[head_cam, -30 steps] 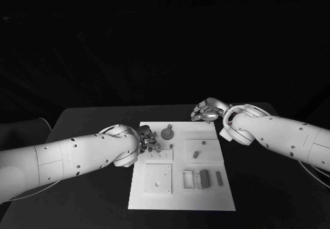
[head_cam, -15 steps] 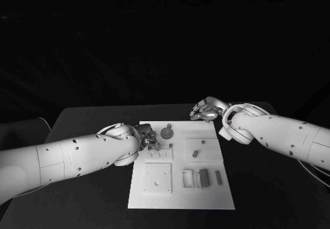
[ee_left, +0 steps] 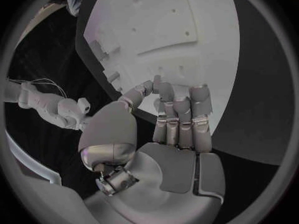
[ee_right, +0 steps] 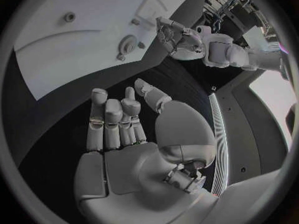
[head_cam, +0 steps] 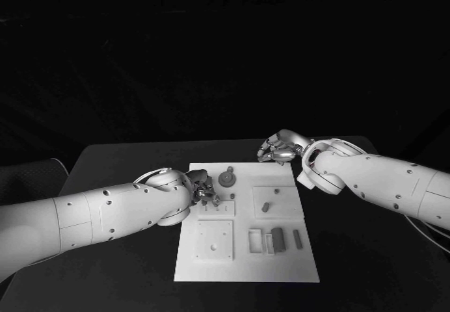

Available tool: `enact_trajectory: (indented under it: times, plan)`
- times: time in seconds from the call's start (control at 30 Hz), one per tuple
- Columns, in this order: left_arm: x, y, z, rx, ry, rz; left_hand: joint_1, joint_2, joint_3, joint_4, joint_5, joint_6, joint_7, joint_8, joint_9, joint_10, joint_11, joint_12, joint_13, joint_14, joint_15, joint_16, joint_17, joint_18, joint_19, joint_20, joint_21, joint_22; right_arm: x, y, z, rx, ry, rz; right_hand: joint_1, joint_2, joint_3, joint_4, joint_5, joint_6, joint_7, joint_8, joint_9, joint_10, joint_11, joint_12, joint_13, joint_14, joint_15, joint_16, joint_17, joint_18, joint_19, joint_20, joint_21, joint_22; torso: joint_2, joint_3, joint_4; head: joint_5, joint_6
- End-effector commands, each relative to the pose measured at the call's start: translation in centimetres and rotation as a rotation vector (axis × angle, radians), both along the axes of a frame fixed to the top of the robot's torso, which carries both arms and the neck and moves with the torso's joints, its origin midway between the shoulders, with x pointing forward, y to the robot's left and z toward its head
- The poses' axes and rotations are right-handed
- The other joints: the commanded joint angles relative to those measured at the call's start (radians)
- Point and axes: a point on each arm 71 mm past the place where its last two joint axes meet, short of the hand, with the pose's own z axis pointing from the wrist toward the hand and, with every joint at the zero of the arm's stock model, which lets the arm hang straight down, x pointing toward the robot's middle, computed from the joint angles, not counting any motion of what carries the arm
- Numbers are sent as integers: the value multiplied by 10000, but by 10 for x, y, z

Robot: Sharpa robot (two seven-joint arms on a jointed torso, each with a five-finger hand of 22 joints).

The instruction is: Assemble the parts on the task board

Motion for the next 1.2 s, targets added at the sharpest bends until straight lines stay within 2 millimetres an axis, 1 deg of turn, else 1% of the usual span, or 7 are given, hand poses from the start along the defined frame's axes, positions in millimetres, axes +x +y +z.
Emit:
enact_trajectory:
  times: [0.03,0.3,0.4,0.53,0.77,0.93,1.2]
  plan:
    - [-1,-4,-2,171,103,-262,-105,49,-14,53,-2,426,130,893,1748,-15,-34,33,4,-96,-139,38,-10,392,-19,-90,51,203,-1,2,0,26,52,169,6,-41,30,0,58,17,85,-55,11,-68,1,-43,-2,-4,-87,-30,-17,147,-6,0,-45,106,2,-6,6,-4,-20]
    - [-2,-6,-7,252,50,-329,-162,53,-29,128,-3,434,125,895,1755,-9,-39,40,4,-92,-143,52,-23,395,-16,-92,62,204,-2,4,0,41,61,224,3,-37,29,2,61,17,86,-57,15,-69,2,-44,-1,-5,-86,-30,-17,147,-6,1,-45,106,4,-10,-2,-21,-38]
    - [-1,-6,-7,289,28,-313,-170,51,-32,139,-3,434,125,894,1756,-8,-39,41,4,-91,-144,54,-25,396,-15,-93,63,204,-2,4,0,41,61,220,2,-36,29,2,62,17,86,-58,16,-69,2,-44,-1,-6,-85,-30,-17,147,-6,1,-45,106,5,-9,0,-24,-64]
    - [0,-4,-7,336,-6,-283,-191,46,-38,165,-3,437,123,895,1759,-6,-41,43,3,-90,-146,60,-31,398,-15,-94,67,204,-2,4,0,41,60,220,0,-36,28,3,63,17,87,-60,18,-70,3,-44,-1,-7,-85,-30,-17,147,-7,2,-45,106,0,-4,6,-28,-68]
    - [1,-5,-8,366,38,-326,-249,-1,-68,240,-14,474,104,915,1777,27,-59,74,15,-67,-162,103,-40,408,9,-105,102,211,-2,4,0,49,60,240,-5,-35,27,4,65,18,87,-62,21,-71,4,-44,0,-8,-84,-29,-17,147,-7,3,-46,105,0,-3,9,-19,-77]
    - [0,-6,-8,370,66,-386,-285,-33,-90,295,-34,511,83,939,1797,58,-80,108,30,-41,-181,148,-44,418,37,-118,142,217,-2,5,0,58,58,263,-7,-34,27,3,67,17,88,-65,23,-71,4,-43,1,-8,-84,-28,-17,147,-6,4,-46,105,2,-9,3,-17,-88]
    - [0,-7,-8,369,103,-444,-327,-70,-127,350,-63,558,56,975,1825,97,-107,160,56,-4,-210,209,-53,428,78,-136,201,222,-3,6,0,60,68,281,-10,-35,25,3,68,17,88,-68,27,-72,5,-43,2,-9,-83,-27,-17,147,-7,4,-46,105,2,-3,4,-35,-138]
